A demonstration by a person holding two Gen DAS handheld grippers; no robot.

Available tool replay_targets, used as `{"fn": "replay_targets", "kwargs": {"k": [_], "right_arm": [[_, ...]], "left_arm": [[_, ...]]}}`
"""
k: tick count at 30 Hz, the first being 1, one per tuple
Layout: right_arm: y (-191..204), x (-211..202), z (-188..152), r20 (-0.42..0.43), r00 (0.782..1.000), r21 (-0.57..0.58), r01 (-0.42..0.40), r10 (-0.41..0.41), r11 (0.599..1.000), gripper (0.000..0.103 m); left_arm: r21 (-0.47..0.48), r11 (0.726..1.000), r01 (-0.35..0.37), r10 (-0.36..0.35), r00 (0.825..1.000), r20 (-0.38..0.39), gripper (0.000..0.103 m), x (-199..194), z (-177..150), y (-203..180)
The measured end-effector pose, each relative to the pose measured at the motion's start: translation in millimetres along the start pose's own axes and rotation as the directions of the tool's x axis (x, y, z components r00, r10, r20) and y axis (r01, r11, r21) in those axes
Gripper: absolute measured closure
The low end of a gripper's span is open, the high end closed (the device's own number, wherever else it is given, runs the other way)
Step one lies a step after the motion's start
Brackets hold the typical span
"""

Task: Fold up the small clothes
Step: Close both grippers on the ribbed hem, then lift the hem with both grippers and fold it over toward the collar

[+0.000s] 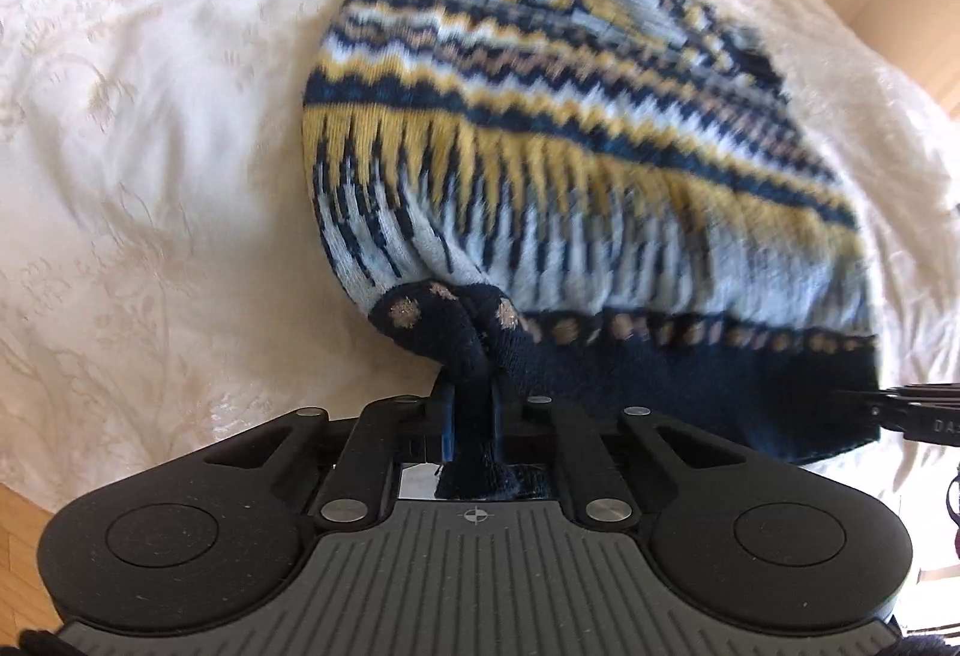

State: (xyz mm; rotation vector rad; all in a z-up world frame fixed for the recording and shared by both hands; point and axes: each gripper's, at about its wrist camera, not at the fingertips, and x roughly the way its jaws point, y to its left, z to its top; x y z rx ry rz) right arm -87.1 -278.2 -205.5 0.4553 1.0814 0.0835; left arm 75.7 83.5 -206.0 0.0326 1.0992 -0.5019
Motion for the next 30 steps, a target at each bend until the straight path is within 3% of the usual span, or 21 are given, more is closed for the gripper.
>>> {"fn": "replay_targets", "kwargs": {"k": [7, 13, 19, 25, 30], "right_arm": [[-3, -49, 33, 0.129, 0.989, 0.003, -0.080, 0.079, 0.997, 0.089], [-9, -69, 84, 0.262, 0.959, 0.021, -0.121, 0.112, 0.992, 0.089], [-18, -70, 141, 0.360, 0.924, 0.025, -0.150, 0.132, 0.988, 0.089], [-27, -56, 198, 0.391, 0.911, 0.011, -0.150, 0.134, 0.989, 0.089], [-32, -40, 237, 0.397, 0.913, 0.030, -0.121, 0.099, 0.992, 0.089]], "left_arm": [[-0.058, 0.998, 0.040, -0.032, 0.990, 0.135, 0.093, -48, 33, -14], [-0.102, 0.994, 0.047, -0.021, 0.969, 0.245, 0.093, -63, 83, -24], [-0.122, 0.992, 0.036, 0.003, 0.951, 0.308, 0.093, -50, 143, -30], [-0.114, 0.993, 0.007, 0.035, 0.929, 0.369, 0.093, -34, 196, -39], [-0.104, 0.995, -0.002, 0.039, 0.933, 0.358, 0.093, -11, 229, -39]]}}
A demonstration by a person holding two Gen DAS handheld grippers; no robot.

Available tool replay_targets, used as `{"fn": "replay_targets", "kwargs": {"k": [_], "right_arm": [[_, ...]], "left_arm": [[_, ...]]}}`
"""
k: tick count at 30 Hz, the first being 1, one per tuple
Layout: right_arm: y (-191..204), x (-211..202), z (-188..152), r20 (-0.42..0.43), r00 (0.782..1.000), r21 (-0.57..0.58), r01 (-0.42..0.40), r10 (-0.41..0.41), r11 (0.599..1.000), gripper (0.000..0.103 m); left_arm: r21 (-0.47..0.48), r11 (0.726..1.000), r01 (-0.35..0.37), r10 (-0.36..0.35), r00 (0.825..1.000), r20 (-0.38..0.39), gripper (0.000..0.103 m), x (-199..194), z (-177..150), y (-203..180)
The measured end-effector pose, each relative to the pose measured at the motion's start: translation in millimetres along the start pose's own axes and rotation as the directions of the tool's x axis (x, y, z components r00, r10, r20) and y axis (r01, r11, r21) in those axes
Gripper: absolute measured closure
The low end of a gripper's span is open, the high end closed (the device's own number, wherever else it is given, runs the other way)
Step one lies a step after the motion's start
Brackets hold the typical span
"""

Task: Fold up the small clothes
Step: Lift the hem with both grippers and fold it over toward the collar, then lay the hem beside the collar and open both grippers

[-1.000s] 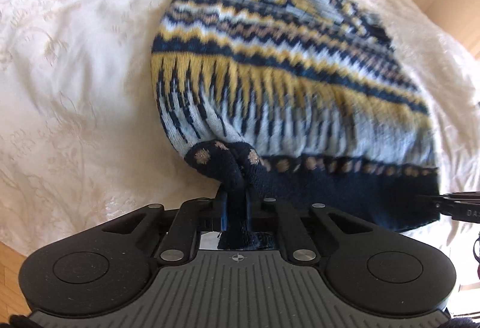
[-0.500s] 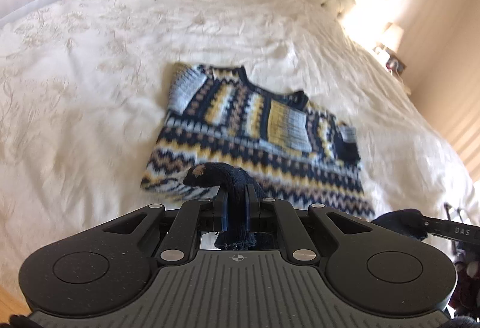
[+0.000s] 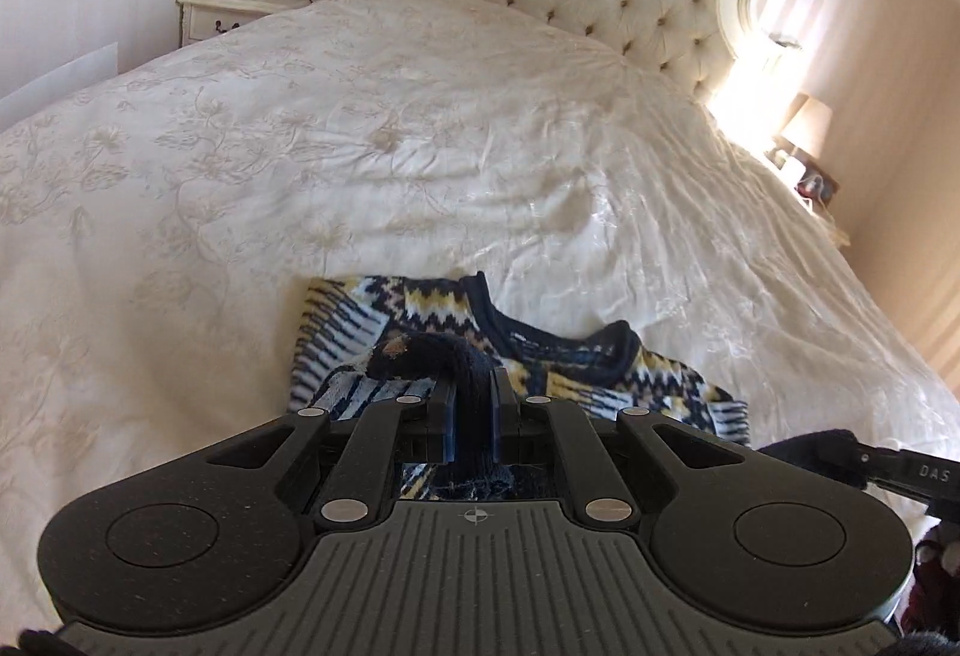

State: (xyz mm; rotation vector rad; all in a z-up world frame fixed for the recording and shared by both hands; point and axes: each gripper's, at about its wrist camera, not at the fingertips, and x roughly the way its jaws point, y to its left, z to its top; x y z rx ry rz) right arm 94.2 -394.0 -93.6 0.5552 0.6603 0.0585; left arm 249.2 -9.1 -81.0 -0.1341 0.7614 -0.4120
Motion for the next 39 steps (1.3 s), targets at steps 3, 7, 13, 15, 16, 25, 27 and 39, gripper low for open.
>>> {"fn": "replay_targets", "kwargs": {"k": [3, 7, 13, 15, 16, 25, 27, 39], "right_arm": [[-5, 19, 10, -0.010, 1.000, 0.020, 0.030, -0.029, 0.999, 0.089], [-13, 43, 19, -0.027, 0.996, 0.061, 0.082, -0.080, 0.995, 0.089], [-21, 75, 25, -0.064, 0.986, 0.098, 0.159, -0.153, 0.982, 0.089], [-26, 87, 27, -0.081, 0.982, 0.115, 0.179, -0.170, 0.977, 0.089], [-28, 92, 29, -0.089, 0.980, 0.120, 0.188, -0.178, 0.975, 0.089], [-45, 132, 39, -0.146, 0.968, 0.146, 0.226, -0.205, 0.963, 0.079], [-49, 139, 41, -0.155, 0.965, 0.143, 0.234, -0.211, 0.962, 0.078], [-58, 141, 58, -0.054, 0.966, 0.121, 0.256, -0.252, 0.959, 0.043]], "left_arm": [[0.010, 1.000, 0.004, -0.004, 1.000, -0.023, 0.093, 19, 9, 2], [0.028, 0.999, 0.016, -0.014, 0.998, -0.062, 0.093, 47, 21, 7], [0.034, 0.999, 0.025, -0.020, 0.991, -0.133, 0.093, 90, 32, 18], [0.042, 0.999, 0.021, -0.014, 0.988, -0.151, 0.093, 102, 35, 20], [0.047, 0.999, 0.020, -0.012, 0.987, -0.161, 0.093, 108, 36, 20], [0.026, 0.999, -0.034, 0.038, 0.979, -0.201, 0.083, 155, 49, 39], [0.023, 0.999, -0.047, 0.051, 0.978, -0.203, 0.082, 162, 52, 44], [0.032, 0.996, -0.081, 0.085, 0.988, -0.126, 0.078, 163, 78, 44]]}}
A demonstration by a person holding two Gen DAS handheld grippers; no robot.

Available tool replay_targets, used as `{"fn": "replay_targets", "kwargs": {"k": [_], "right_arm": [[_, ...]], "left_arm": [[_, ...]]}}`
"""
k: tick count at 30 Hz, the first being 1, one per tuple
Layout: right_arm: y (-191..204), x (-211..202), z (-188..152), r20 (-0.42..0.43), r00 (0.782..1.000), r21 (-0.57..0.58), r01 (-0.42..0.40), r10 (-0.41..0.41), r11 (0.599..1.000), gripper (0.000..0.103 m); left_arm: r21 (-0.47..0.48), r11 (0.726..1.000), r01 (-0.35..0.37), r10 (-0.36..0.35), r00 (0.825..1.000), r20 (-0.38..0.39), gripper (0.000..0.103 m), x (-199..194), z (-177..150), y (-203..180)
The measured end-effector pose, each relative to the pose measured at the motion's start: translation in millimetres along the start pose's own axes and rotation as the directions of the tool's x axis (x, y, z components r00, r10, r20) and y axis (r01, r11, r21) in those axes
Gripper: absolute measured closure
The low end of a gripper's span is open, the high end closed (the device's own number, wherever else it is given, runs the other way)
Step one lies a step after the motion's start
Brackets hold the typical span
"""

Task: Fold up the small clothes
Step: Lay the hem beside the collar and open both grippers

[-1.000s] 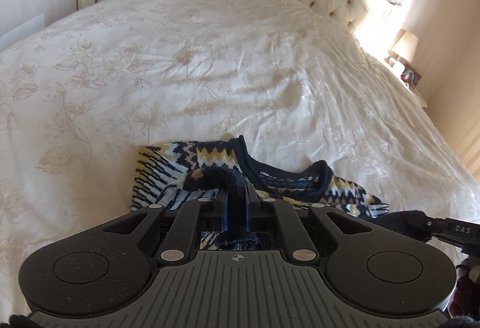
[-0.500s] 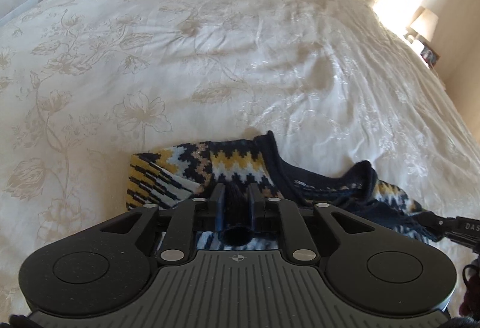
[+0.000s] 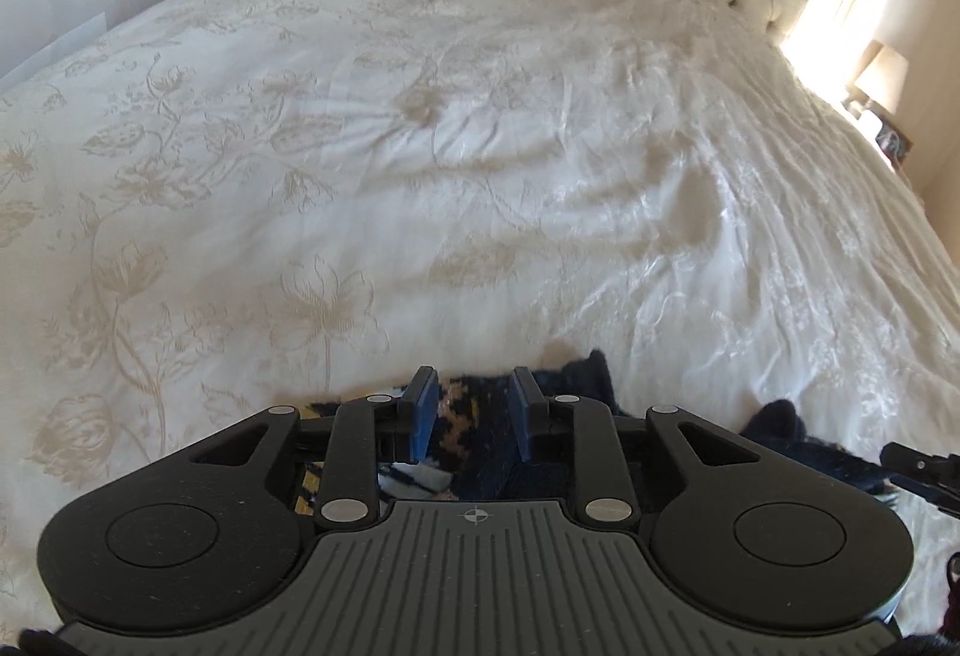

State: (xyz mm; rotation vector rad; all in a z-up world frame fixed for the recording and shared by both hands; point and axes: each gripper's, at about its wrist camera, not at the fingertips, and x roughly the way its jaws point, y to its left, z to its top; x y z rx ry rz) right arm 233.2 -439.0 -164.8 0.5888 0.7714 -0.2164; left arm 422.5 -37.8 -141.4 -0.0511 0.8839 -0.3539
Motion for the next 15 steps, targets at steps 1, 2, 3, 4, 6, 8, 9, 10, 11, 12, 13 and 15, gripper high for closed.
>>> {"fn": "replay_targets", "kwargs": {"k": [1, 2, 3, 4, 6, 8, 9, 10, 11, 12, 13, 15], "right_arm": [[1, -4, 1, 0.012, 1.000, -0.011, 0.007, -0.007, 1.000, 0.043], [3, -8, 1, 0.025, 1.000, -0.027, 0.015, -0.014, 1.000, 0.043], [6, -12, 0, 0.035, 0.999, -0.047, 0.021, -0.019, 0.999, 0.043], [9, -15, -1, 0.044, 0.999, -0.069, 0.026, -0.023, 0.997, 0.043], [15, -21, -6, 0.045, 0.999, -0.107, 0.026, -0.022, 0.994, 0.041], [23, -23, -13, 0.022, 1.000, -0.148, 0.014, -0.011, 0.989, 0.038], [27, -22, -17, 0.007, 1.000, -0.169, 0.009, -0.008, 0.986, 0.037], [32, -21, -23, -0.013, 1.000, -0.202, 0.004, -0.007, 0.979, 0.036], [37, -20, -29, -0.032, 0.999, -0.231, -0.001, -0.007, 0.973, 0.036], [42, -18, -35, -0.054, 0.999, -0.262, -0.007, -0.007, 0.965, 0.036], [47, -15, -41, -0.075, 0.997, -0.291, -0.014, -0.008, 0.956, 0.036], [57, -9, -53, -0.116, 0.993, -0.351, -0.029, -0.012, 0.936, 0.033]], "left_arm": [[0.008, 1.000, 0.004, -0.004, 1.000, 0.007, 0.077, -3, 0, -3], [0.024, 1.000, 0.011, -0.011, 1.000, 0.009, 0.077, -6, 0, -7], [0.045, 0.999, 0.020, -0.020, 1.000, 0.005, 0.076, -9, -2, -12], [0.068, 0.997, 0.029, -0.029, 1.000, -0.003, 0.076, -10, -4, -17], [0.111, 0.992, 0.053, -0.051, 0.998, -0.025, 0.075, -12, -12, -28], [0.135, 0.988, 0.076, -0.068, 0.996, -0.060, 0.073, -11, -23, -36], [0.141, 0.986, 0.085, -0.074, 0.994, -0.083, 0.072, -9, -29, -40], [0.148, 0.985, 0.092, -0.077, 0.992, -0.105, 0.072, -7, -35, -43], [0.156, 0.983, 0.095, -0.076, 0.989, -0.124, 0.072, -6, -42, -46], [0.168, 0.981, 0.095, -0.071, 0.987, -0.143, 0.072, -3, -48, -48], [0.181, 0.979, 0.091, -0.061, 0.985, -0.163, 0.072, 0, -54, -49], [0.209, 0.975, 0.072, -0.029, 0.979, -0.202, 0.071, 9, -64, -51]]}}
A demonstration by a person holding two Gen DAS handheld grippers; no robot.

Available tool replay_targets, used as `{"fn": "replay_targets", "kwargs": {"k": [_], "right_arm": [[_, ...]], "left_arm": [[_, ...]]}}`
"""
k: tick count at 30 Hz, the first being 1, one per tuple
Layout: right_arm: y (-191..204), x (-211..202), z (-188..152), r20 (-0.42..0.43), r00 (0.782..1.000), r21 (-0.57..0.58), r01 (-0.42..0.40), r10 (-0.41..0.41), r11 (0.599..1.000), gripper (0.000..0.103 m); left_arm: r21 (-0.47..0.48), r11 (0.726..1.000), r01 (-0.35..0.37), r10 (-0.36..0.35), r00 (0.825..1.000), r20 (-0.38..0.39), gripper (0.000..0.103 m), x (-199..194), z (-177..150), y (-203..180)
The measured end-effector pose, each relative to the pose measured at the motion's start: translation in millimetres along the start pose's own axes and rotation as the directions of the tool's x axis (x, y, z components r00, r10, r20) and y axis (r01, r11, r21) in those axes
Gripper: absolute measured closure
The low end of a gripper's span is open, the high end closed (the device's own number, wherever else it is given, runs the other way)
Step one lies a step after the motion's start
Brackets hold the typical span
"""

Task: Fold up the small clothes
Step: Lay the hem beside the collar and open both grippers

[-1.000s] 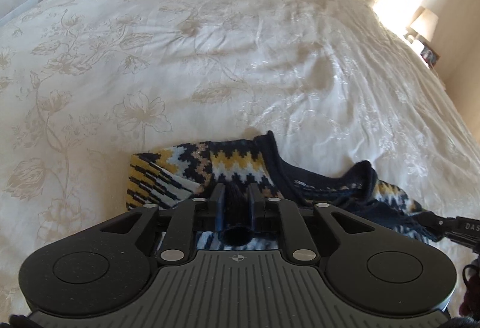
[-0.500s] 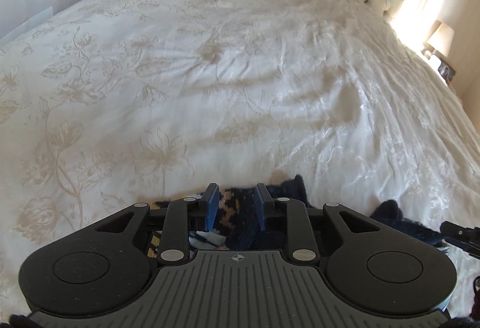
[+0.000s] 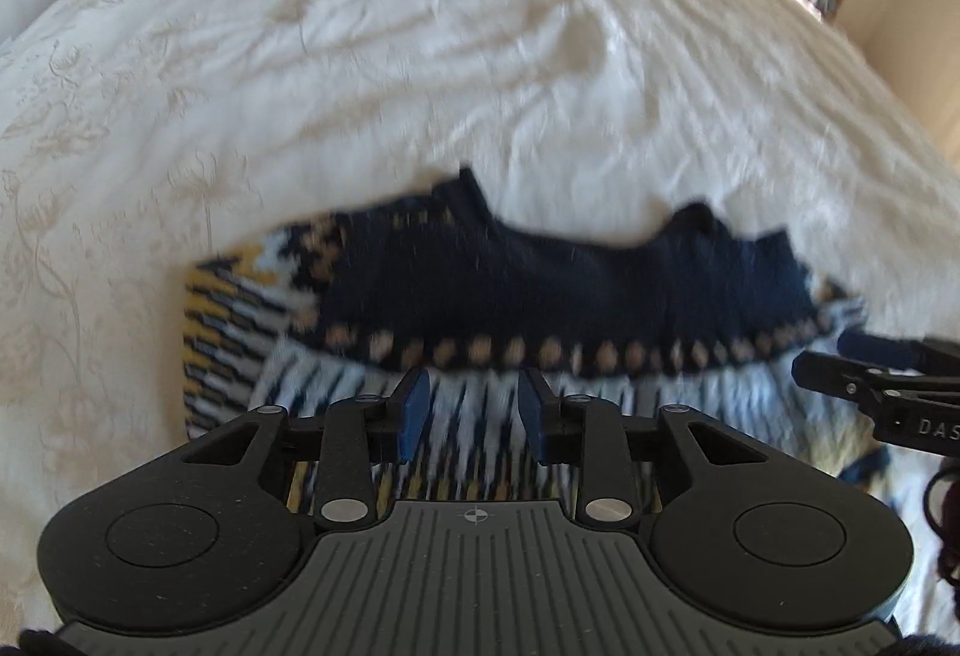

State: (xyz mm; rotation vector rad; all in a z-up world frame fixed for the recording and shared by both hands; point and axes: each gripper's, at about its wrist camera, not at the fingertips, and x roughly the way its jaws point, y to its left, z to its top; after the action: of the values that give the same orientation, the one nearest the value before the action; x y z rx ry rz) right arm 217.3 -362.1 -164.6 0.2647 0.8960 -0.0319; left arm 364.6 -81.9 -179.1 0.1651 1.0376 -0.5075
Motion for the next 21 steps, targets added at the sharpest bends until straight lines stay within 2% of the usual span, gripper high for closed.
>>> {"fn": "replay_targets", "kwargs": {"k": [3, 8, 12, 15, 21], "right_arm": [[14, 13, -7, -0.053, 0.999, -0.072, -0.010, 0.006, 0.997, 0.032], [19, 40, -3, -0.094, 0.994, -0.152, 0.040, -0.054, 0.988, 0.032], [5, 58, 13, -0.095, 0.992, -0.131, 0.073, -0.085, 0.989, 0.032], [-7, 66, 21, -0.106, 0.992, -0.080, 0.063, -0.071, 0.995, 0.032], [-6, 59, 21, -0.101, 0.993, -0.062, 0.061, -0.068, 0.996, 0.030]], "left_arm": [[0.011, 0.999, -0.051, 0.051, 0.998, -0.047, 0.071, 14, -7, 5], [0.000, 0.997, -0.083, 0.083, 0.995, -0.060, 0.070, 25, -2, 21], [0.006, 0.995, -0.095, 0.096, 0.993, -0.063, 0.070, 32, 5, 25], [-0.002, 0.995, -0.099, 0.099, 0.993, -0.068, 0.069, 37, 8, 25], [-0.028, 0.994, -0.102, 0.100, 0.993, -0.069, 0.070, 29, 10, 25]]}}
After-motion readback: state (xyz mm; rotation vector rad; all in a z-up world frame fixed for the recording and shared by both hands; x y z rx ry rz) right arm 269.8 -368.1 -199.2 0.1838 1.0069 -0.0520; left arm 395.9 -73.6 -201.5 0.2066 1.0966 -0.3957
